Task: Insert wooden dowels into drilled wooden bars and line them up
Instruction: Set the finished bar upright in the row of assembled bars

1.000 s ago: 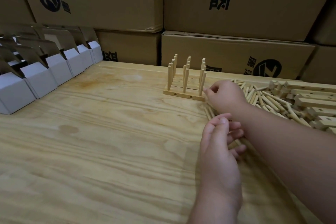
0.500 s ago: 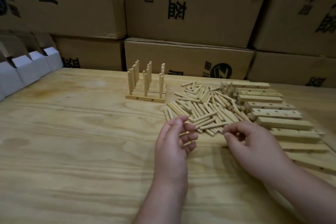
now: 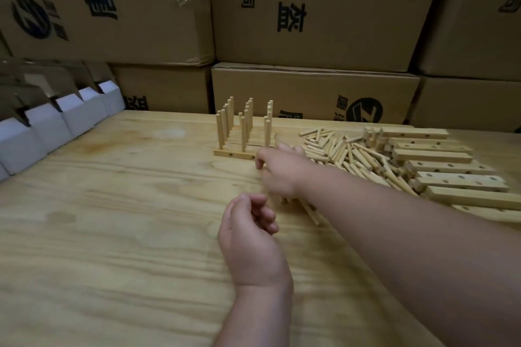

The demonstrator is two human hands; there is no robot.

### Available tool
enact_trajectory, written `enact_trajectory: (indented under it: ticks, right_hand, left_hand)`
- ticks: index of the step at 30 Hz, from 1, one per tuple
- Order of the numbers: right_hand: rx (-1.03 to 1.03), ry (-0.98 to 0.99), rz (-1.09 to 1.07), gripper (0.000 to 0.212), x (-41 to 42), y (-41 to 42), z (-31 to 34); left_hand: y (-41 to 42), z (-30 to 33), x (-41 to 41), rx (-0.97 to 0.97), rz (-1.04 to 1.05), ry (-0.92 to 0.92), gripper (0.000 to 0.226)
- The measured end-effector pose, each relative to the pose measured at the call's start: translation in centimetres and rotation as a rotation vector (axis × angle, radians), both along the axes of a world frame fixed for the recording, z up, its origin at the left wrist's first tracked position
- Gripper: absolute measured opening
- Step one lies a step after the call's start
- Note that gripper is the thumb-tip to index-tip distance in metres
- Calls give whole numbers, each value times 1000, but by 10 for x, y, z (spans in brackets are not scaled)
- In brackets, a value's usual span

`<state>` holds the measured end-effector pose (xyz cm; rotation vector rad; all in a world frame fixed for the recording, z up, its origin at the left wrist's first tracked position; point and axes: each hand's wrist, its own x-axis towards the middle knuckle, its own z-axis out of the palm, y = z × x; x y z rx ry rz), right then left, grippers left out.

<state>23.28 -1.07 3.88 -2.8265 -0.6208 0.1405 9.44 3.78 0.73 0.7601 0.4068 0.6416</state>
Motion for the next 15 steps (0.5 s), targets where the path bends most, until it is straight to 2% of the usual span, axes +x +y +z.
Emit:
enact_trajectory:
  ticks: [4,9,15]
  right_hand:
    - [-47,-50,-21,20,20,9,-9]
    - [-7,-180,21,19,13,7,-8]
    - [154,-248,14,13,-57,-46,-2]
  left_hand:
    - [0,-1,0,18,-14,-10,54]
    - [-3,-1,-1,48,-15,-22,47]
    - [-3,-2,-2,67,-48,-21,41]
